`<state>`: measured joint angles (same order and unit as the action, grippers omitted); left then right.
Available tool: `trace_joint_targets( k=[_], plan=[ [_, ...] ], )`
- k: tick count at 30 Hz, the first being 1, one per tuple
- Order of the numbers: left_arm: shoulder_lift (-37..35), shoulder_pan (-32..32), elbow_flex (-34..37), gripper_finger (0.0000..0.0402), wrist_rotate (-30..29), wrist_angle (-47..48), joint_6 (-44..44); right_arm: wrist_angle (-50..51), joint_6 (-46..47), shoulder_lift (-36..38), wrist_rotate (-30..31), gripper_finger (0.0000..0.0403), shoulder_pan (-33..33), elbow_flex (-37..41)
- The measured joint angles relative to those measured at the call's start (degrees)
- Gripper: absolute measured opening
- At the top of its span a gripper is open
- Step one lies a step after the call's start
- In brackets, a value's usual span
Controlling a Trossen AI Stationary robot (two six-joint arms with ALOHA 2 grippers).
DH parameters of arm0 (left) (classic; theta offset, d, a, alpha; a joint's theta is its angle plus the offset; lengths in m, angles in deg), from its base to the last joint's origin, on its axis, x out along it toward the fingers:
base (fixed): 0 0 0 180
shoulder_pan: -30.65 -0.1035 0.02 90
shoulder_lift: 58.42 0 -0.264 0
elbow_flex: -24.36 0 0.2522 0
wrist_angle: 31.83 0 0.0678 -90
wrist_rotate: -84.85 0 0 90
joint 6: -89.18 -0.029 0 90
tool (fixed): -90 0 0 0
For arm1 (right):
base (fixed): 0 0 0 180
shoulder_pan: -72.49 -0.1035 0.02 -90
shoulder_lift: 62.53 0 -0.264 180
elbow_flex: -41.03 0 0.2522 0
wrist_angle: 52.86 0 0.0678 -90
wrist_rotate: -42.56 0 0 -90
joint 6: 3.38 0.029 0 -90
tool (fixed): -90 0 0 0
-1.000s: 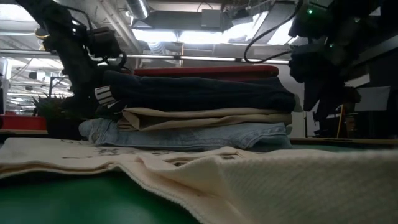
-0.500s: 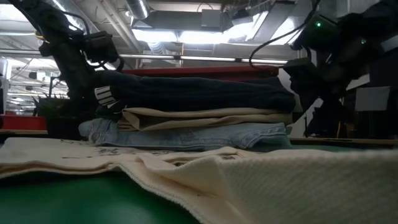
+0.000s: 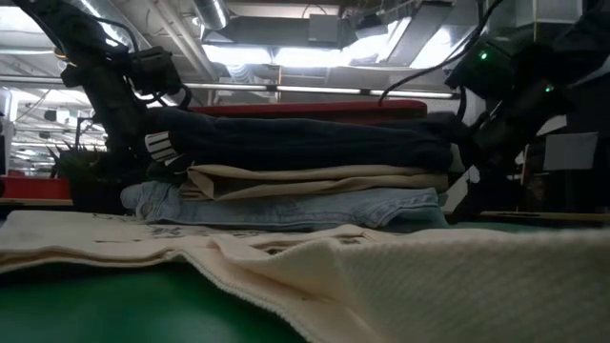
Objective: Fold Laundry from Bin
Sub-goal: Put the stacked clothes into the red organizer bin
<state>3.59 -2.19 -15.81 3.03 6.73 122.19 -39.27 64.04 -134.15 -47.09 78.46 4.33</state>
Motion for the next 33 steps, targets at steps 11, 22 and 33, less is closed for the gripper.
trace_joint_targets(
  k=[11,22,33],
  plan=[
    [0.00,0.62,0.00,0.0180,0.44,-0.04,0.21,-13.92,0.02,-11.15,-3.03,0.0209,0.04,-0.02],
    [0.94,4.62,0.00,0.0180,0.32,-0.03,2.83,-16.34,2.01,-11.92,-3.24,0.0209,0.04,-0.04],
    [5.34,5.57,0.00,0.0180,0.58,-3.70,2.85,-17.26,2.01,-12.00,-2.85,0.0207,0.00,0.01]
  ],
)
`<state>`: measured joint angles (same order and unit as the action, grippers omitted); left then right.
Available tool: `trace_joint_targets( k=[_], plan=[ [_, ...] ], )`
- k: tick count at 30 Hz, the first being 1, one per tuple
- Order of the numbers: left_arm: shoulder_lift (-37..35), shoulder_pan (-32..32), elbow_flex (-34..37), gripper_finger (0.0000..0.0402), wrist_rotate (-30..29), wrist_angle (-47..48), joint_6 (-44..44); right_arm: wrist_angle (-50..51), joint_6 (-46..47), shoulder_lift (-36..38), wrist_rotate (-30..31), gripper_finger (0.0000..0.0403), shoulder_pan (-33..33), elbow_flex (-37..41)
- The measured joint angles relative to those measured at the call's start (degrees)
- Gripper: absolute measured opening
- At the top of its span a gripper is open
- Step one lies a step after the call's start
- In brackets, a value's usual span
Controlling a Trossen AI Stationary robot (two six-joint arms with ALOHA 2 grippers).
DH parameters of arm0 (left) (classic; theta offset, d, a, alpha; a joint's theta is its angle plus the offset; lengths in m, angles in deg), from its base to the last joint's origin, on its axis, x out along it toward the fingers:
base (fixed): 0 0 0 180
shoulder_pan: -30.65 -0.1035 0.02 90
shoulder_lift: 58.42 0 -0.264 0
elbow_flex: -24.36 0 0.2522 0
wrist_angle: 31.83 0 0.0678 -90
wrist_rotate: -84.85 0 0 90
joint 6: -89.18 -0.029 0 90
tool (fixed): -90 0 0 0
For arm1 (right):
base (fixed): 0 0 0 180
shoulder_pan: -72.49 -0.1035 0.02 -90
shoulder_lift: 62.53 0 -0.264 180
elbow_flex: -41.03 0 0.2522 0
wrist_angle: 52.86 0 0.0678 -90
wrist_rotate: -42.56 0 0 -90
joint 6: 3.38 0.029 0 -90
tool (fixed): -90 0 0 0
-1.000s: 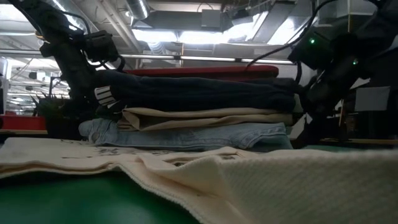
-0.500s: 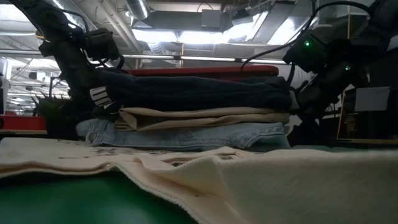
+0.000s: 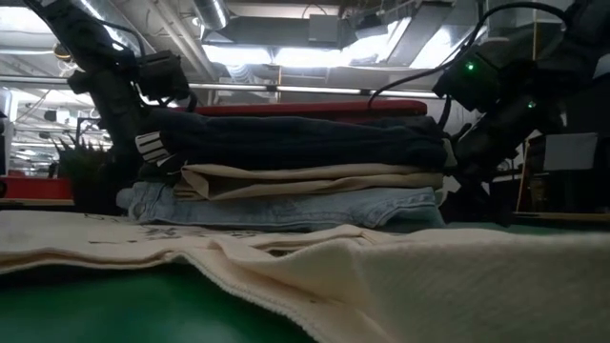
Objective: Fold Laundry from Bin
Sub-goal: Put the stacked clothes into the red organizer bin
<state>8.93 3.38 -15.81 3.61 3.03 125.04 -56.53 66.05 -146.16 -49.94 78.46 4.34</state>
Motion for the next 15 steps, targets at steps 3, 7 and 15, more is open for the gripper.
trace_joint_targets(
  k=[3,7,15],
  plan=[
    [0.21,0.00,0.00,0.0180,0.13,-0.94,0.00,-0.76,-0.01,-0.08,0.10,0.0191,-0.02,0.03],
    [0.21,-0.04,0.00,0.0180,0.73,-1.05,0.01,-2.16,-0.15,-0.10,0.64,0.0141,-0.02,0.05],
    [0.21,-0.04,0.02,0.0159,4.06,-1.22,0.04,-2.46,-0.24,-0.07,1.62,0.0016,0.00,0.05]
  ],
)
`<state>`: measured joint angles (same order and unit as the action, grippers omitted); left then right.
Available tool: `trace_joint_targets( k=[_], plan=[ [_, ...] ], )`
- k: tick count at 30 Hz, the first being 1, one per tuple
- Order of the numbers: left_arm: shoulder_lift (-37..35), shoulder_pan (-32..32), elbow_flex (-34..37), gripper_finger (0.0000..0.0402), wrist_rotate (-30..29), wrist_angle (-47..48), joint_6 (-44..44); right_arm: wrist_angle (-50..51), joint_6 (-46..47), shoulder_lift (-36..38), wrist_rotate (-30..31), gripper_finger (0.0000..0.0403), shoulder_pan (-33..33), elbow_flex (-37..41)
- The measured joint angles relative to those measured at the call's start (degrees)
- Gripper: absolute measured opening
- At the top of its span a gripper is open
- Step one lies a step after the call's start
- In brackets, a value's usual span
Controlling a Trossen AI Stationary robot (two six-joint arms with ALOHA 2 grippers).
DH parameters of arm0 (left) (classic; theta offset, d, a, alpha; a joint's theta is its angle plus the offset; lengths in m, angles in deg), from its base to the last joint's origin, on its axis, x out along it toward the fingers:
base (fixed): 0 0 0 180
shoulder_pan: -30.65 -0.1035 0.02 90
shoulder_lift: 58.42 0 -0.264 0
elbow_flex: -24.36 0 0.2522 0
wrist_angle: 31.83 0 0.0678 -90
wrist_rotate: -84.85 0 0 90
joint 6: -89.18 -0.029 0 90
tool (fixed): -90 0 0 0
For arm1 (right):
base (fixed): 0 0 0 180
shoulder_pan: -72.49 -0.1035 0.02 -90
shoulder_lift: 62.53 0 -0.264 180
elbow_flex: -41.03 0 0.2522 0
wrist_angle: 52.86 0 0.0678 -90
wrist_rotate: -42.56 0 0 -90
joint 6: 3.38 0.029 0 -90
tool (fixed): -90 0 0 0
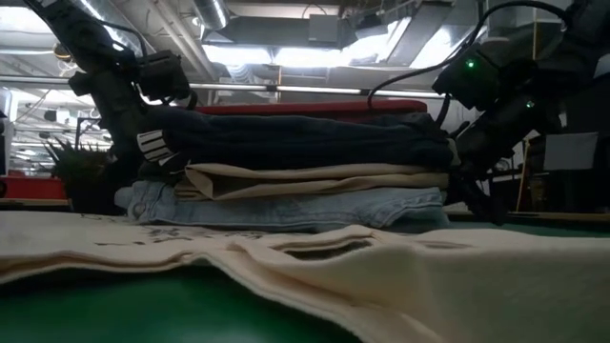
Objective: Fold Laundry from Bin
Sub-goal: Put the stacked clothes into the red organizer bin
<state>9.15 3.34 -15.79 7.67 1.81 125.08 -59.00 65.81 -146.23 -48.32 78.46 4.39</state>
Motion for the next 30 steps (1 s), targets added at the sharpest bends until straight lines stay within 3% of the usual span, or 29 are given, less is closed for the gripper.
trace_joint_targets(
  k=[13,30],
  plan=[
    [-0.02,0.02,-0.89,0.0016,2.55,0.46,0.11,-3.61,0.60,0.06,0.82,0.0009,0.00,-0.45],
    [-0.03,-0.04,-7.33,0.0013,5.59,3.41,0.13,-1.40,-0.79,0.15,-1.10,0.0007,0.04,-6.10]
  ],
)
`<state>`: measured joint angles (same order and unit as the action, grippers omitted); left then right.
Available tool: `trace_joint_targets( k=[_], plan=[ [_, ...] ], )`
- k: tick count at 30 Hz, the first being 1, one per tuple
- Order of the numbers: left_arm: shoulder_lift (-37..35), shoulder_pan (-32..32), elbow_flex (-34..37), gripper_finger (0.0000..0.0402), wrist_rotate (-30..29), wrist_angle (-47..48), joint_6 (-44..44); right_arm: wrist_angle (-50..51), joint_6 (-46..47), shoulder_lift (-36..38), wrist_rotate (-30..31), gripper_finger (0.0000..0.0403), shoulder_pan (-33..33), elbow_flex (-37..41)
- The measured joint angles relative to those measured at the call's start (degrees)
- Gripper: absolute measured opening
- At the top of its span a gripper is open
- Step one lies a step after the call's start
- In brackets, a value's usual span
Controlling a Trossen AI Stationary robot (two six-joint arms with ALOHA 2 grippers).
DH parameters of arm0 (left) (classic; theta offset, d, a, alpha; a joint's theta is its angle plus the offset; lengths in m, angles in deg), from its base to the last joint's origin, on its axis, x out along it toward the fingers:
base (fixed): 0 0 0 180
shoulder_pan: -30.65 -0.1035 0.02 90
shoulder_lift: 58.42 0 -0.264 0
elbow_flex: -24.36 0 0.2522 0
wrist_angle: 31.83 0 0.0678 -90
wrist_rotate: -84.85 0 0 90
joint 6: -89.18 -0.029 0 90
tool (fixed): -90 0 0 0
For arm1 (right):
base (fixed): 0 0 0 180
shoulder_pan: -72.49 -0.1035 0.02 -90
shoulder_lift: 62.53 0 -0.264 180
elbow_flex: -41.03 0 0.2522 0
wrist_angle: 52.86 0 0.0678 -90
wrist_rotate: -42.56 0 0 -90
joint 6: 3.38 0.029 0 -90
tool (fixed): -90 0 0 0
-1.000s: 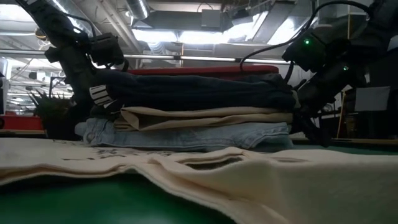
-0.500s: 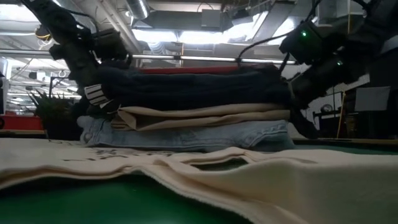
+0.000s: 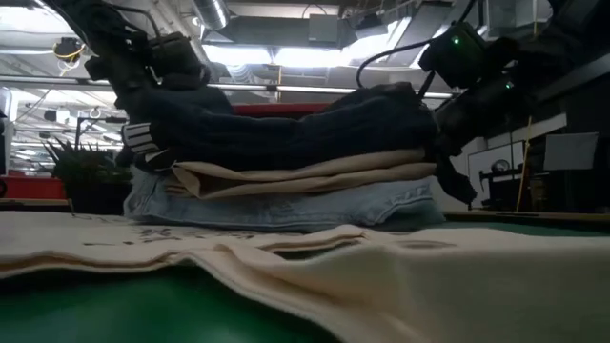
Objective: Fold Laundry from Bin
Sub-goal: Put the stacked clothes into the red organizer bin
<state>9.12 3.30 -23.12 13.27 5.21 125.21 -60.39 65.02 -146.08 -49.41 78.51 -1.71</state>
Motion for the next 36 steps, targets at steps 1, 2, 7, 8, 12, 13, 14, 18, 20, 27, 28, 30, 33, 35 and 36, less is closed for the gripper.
trace_joint_targets(
  k=[1,2,7,8,12,13,14,18,20,27,28,30,33,35,36],
  plan=[
    [-0.04,0.00,-0.02,0.0014,0.04,1.17,0.02,1.21,-0.40,0.02,0.02,0.0007,0.00,-0.04],
    [-0.06,0.00,-0.04,0.0014,0.13,2.56,0.31,2.36,-1.18,0.04,0.01,0.0007,0.00,-0.07],
    [-0.06,0.43,-0.04,0.0014,0.93,5.76,6.24,5.83,-2.42,0.04,0.29,0.0004,0.11,-0.07],
    [-0.06,0.83,-0.04,0.0014,1.06,5.73,7.17,6.08,-2.87,0.04,0.56,0.0004,0.15,-0.07],
    [-0.06,2.88,-0.04,0.0016,0.50,6.02,7.10,7.63,-3.14,0.04,1.47,0.0007,0.15,-0.07],
    [-0.06,3.36,-0.04,0.0018,-0.34,6.04,7.10,8.52,-3.22,0.04,1.51,0.0006,0.15,-0.07],
    [-0.06,3.82,-0.04,0.0021,-1.02,6.06,7.07,9.56,-3.38,0.04,1.52,0.0005,0.15,-0.07],
    [-0.06,5.18,-0.04,0.0041,-2.97,6.06,6.93,12.93,-4.24,0.04,1.12,0.0007,0.13,-0.07],
    [-0.06,5.75,-0.04,0.0054,-3.09,6.06,6.93,14.11,-4.24,0.04,0.90,0.0012,0.11,-0.05],
    [-0.06,6.68,-0.04,0.0099,-5.49,8.53,6.99,14.33,-4.24,0.04,0.90,0.0016,0.02,-0.02],
    [-0.06,6.43,-0.04,0.0106,-5.50,9.74,7.04,14.36,-4.24,0.04,0.90,0.0016,0.02,0.00],
    [-0.06,6.00,-0.04,0.0118,-5.56,12.75,7.37,14.36,-4.24,0.04,0.90,0.0016,0.02,0.00],
    [-0.06,5.48,-0.04,0.0135,-5.59,16.72,7.41,14.37,-4.24,0.04,0.90,0.0016,0.02,0.02],
    [-0.06,5.44,-0.04,0.0144,-5.55,18.38,7.46,14.40,-4.24,0.04,0.90,0.0016,0.02,0.02],
    [-0.06,5.45,-0.04,0.0147,-5.38,18.74,7.52,14.40,-4.24,0.04,0.90,0.0016,0.02,0.02]
  ],
)
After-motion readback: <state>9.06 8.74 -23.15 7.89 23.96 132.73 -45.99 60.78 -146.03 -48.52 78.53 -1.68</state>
